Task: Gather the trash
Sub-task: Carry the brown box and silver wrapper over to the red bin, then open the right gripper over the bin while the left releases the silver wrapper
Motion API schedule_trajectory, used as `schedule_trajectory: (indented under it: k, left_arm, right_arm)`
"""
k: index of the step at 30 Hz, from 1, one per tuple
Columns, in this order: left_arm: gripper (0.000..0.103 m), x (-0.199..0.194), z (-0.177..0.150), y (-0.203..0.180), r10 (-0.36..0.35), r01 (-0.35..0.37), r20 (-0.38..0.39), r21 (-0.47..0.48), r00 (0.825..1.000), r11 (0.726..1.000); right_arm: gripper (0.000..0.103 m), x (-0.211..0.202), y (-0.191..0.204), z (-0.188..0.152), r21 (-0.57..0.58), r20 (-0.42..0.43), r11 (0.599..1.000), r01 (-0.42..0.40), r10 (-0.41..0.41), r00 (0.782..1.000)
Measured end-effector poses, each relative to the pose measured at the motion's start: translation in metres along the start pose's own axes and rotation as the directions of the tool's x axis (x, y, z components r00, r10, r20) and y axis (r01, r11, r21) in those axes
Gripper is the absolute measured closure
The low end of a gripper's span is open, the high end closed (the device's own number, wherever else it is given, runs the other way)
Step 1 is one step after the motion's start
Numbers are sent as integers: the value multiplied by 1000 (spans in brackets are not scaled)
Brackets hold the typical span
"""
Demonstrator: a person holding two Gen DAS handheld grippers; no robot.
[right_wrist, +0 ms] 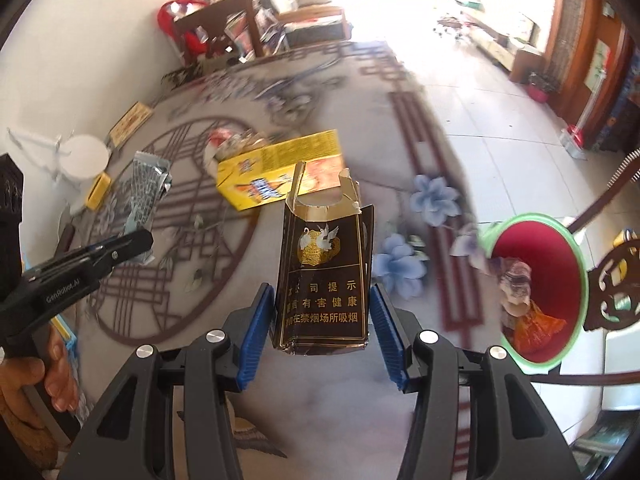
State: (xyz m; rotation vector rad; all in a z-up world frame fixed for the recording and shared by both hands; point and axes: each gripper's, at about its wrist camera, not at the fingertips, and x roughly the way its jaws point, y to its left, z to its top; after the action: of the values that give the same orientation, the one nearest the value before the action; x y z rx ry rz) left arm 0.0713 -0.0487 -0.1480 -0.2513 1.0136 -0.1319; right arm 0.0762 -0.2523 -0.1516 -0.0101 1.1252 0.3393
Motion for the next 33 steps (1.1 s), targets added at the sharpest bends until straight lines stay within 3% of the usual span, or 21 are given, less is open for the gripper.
schedule_trajectory:
  k: [9,17,29,30,31,33]
  left_arm:
    - [84,0,3,-52,-46,45,3,89,999,995]
    - [84,10,8,-92,-59,59,-7,130,998,990]
    - [84,25,18,-142,-50,53,-20,166,999,985]
    - [84,27,19,-146,-49,52,-21,168,999,984]
    - [84,29,21,-150,-50,53,-21,171,999,984]
    - [84,31,24,-156,-52,55,-22,176,998,983]
  right_arm:
    - [54,-24,-67,-16,130,33,989,71,-76,997]
    - [54,-22,-144,-30,234,-8,961,146,-149,989]
    - [53,0,-215,-13,263,-43,946,192,-187,981]
    - [49,1,-218,-11,267,-43,944,195,-191,981]
    - [30,2,-223,-10,278,-47,939,204,-199,979]
    - [20,3,-232,-10,298,-42,930,215,-212,976]
